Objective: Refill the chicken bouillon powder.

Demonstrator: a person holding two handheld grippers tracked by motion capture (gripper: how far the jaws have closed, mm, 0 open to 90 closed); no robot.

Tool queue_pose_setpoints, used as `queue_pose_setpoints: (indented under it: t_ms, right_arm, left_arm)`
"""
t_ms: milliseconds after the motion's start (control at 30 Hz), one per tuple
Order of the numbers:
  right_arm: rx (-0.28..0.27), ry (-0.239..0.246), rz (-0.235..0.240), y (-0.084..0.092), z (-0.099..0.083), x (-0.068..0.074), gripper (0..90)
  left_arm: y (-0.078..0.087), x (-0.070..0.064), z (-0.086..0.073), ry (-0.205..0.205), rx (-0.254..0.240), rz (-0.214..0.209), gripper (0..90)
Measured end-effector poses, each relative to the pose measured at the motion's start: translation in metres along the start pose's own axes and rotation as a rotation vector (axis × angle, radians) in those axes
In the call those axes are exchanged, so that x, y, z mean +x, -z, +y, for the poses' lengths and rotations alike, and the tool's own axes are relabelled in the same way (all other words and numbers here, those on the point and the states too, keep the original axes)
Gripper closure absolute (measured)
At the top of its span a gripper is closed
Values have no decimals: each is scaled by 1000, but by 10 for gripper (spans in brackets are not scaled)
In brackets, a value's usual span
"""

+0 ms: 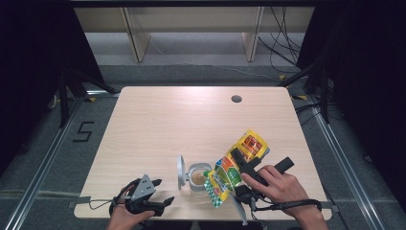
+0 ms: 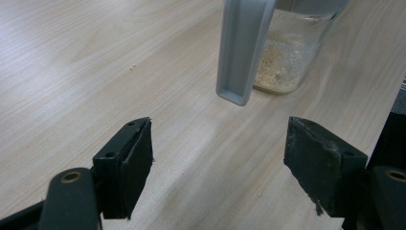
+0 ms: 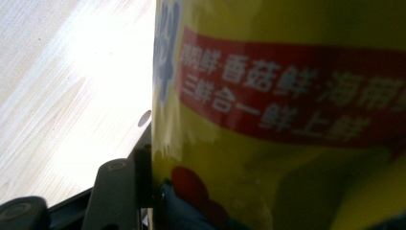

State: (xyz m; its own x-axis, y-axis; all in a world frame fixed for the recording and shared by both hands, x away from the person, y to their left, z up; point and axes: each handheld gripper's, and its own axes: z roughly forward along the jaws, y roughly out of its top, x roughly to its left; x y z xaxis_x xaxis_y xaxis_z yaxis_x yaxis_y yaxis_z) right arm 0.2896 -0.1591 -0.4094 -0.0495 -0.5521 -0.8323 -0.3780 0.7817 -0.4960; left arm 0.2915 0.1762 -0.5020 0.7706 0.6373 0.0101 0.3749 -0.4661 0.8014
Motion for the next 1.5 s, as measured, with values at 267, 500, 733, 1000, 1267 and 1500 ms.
queue_pose_setpoints:
  t_ms: [267,500,733,1000,1267,1500]
  right_arm:
    - [-3,2,1,0,0,0,452]
    - [-3,5,1,0,1,0,452]
    - [-7,7,0,0,1,0,453]
    - [-5,7,-5,1,1,0,453]
    - [-9,8,-3,1,2,0,453]
    - [-10,3,-2,1,1,0,453]
  left_arm:
    - [-1,-2,-1,35,-21,3,251]
    - [-1,-1,0,9,-21,3,251]
    - [-1,-3,-1,40,-30,2,251]
    - [0,0,0,-13,-5,3,251]
    - [0,-1,0,13,-15,1,251]
    - [0,-1,0,6,-12,4,251]
